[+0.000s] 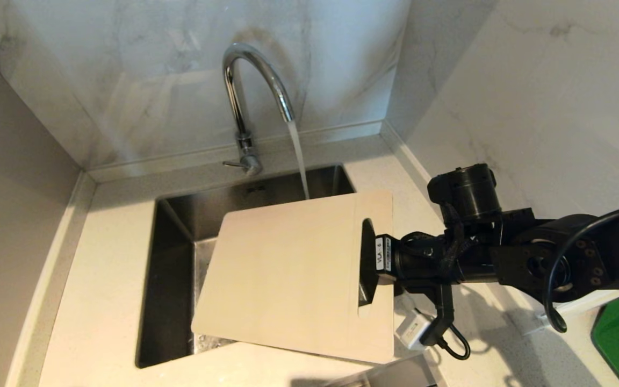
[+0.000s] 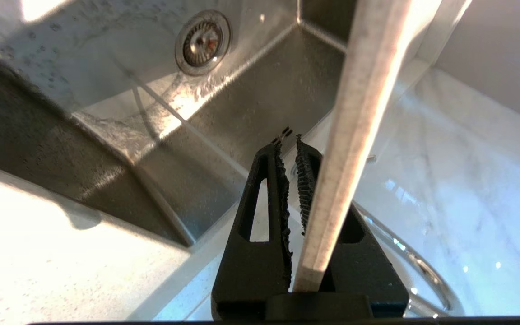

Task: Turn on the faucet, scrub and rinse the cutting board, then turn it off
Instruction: Scrub the cutting board underwater

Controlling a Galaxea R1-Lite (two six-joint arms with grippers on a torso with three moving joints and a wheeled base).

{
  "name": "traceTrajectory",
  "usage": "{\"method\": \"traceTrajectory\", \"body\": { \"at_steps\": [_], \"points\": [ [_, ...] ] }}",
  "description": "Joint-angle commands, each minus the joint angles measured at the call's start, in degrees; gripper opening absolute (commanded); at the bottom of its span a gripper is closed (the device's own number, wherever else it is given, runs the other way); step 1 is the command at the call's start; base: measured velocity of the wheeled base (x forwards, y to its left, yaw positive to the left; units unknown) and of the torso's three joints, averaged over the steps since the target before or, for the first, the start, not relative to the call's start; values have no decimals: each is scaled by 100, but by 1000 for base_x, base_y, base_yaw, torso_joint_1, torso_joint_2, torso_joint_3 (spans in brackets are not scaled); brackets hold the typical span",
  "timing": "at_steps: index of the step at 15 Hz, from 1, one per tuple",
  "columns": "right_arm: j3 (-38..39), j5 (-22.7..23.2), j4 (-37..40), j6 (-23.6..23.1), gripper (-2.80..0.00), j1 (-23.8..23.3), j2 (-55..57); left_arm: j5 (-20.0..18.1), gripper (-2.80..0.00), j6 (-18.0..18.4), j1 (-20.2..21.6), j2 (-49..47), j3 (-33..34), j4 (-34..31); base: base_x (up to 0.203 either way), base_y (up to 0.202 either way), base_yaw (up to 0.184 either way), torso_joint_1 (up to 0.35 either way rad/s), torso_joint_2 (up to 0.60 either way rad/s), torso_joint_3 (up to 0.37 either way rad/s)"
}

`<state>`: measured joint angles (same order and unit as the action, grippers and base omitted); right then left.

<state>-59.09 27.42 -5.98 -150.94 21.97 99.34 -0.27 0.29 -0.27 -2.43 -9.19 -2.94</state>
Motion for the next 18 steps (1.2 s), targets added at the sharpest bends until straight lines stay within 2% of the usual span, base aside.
{"method": "traceTrajectory", "body": {
  "at_steps": [1, 4, 7, 9, 12, 15, 18],
  "points": [
    [15, 23, 12, -69, -280, 9, -167, -28, -280, -20, -96, -1037, -861, -142, 0, 0, 0, 0, 0, 0],
    [-237, 20, 308, 117, -280, 35, -252, -44, -280, 23, -457, -2451, -1527, -87, 0, 0, 0, 0, 0, 0],
    [-1074, 13, 1311, 101, -280, 54, -242, -63, -280, 101, -870, -3552, -1823, 558, 0, 0, 0, 0, 0, 0],
    [-1564, 24, 1983, 74, -280, 243, -206, -68, -280, 129, -1400, -4003, -1993, 754, 0, 0, 0, 0, 0, 0],
    [-1732, 30, 2293, 135, -280, 1014, -148, -77, -280, 137, -1986, -4558, -2233, 814, 0, 0, 0, 0, 0, 0],
    [-1963, 15, 2723, 180, -280, 1102, -111, -144, -280, 110, -2513, -5092, -2699, 832, 0, 0, 0, 0, 0, 0],
    [-2256, 1, 3137, 93, -280, 1099, -3, -417, -280, 96, -2664, -5597, -3075, 839, 0, 0, 0, 0, 0, 0]
  ]
}}
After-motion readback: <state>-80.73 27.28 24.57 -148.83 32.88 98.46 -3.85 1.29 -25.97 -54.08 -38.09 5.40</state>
